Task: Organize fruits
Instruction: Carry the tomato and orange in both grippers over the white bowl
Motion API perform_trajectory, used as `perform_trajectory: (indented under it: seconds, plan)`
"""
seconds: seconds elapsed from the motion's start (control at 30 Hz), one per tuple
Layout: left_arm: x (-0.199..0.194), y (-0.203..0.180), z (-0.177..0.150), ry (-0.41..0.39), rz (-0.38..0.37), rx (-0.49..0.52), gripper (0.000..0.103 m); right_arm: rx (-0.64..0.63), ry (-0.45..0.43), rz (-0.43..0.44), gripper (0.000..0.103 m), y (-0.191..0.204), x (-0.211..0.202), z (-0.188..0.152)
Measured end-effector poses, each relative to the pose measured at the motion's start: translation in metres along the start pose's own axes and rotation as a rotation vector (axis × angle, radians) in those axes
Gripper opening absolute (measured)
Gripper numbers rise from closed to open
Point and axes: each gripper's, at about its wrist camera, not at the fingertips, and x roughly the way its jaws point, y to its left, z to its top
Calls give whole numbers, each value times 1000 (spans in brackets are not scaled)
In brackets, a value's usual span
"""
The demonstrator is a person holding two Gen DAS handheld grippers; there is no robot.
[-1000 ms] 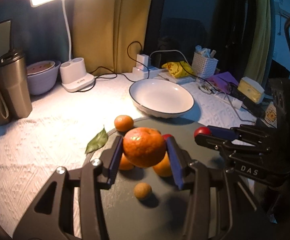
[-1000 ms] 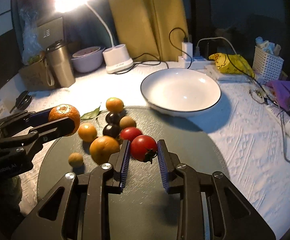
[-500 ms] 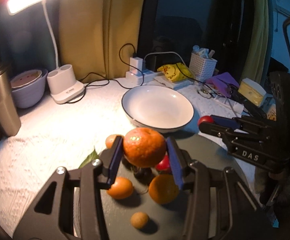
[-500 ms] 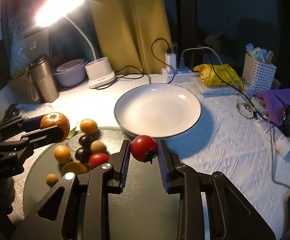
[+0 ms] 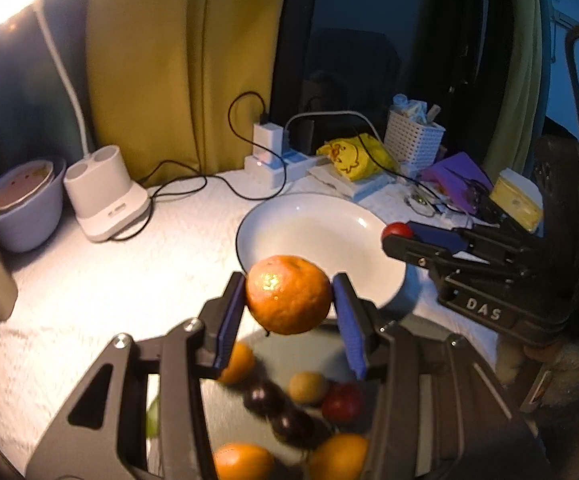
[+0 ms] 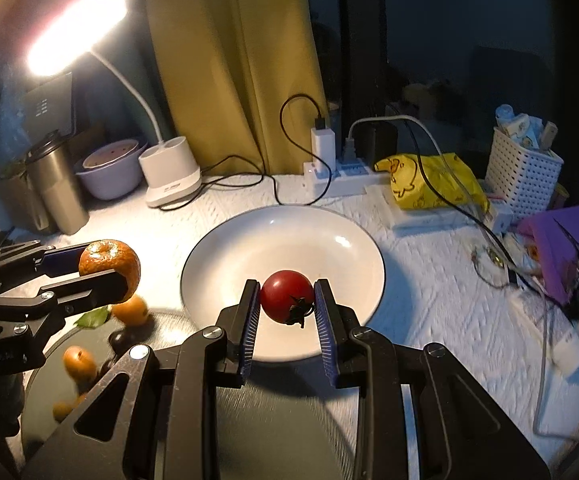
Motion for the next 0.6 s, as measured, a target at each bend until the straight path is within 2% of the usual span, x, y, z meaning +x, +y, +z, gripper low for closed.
perform_trajectory:
  seconds: [0.27,0.6]
  plan:
    - [40,8,18,61,-23,-29,46,41,35,15,30,-10,40,16]
    - [72,13,23,124,-51,-56,46,98,105,35,30,-21,75,21]
